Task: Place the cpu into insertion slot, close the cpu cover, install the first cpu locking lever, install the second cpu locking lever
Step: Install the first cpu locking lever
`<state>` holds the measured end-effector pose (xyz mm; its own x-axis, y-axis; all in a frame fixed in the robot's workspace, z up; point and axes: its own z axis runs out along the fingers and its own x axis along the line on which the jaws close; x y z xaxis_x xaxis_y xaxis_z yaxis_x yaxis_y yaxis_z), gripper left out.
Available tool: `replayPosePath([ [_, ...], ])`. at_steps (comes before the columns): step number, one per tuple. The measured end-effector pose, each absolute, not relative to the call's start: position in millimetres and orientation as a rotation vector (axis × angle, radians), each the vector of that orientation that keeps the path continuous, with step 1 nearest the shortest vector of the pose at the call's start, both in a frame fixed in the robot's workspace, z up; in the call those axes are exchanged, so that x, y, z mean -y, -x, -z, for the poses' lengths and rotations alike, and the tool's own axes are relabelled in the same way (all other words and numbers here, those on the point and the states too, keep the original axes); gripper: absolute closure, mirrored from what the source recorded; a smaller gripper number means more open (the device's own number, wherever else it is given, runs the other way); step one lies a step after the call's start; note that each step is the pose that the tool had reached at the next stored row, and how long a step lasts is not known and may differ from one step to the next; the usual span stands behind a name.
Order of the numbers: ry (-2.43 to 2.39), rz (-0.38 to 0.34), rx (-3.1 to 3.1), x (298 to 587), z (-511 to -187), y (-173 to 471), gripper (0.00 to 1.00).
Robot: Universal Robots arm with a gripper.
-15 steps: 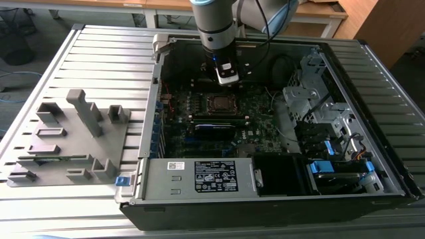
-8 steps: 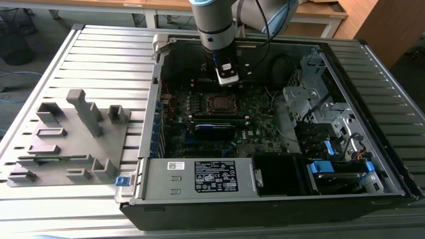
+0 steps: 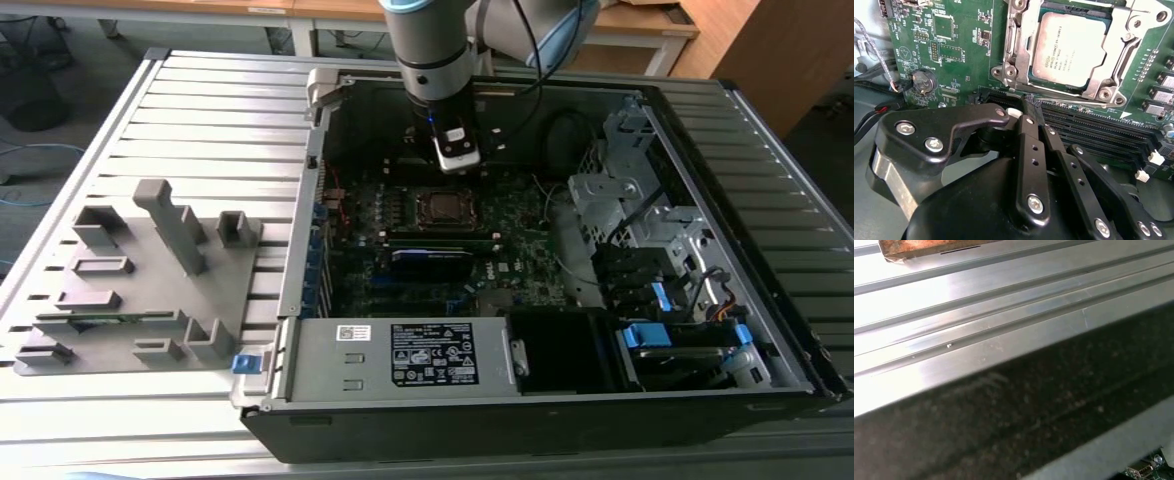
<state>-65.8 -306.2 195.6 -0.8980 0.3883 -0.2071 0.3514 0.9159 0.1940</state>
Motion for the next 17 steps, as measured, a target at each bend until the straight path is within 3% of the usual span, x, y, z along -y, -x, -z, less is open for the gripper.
replayPosePath([
  [17,-0.549,-0.226,-2.812,310.8,-194.5,65.7,0.90],
])
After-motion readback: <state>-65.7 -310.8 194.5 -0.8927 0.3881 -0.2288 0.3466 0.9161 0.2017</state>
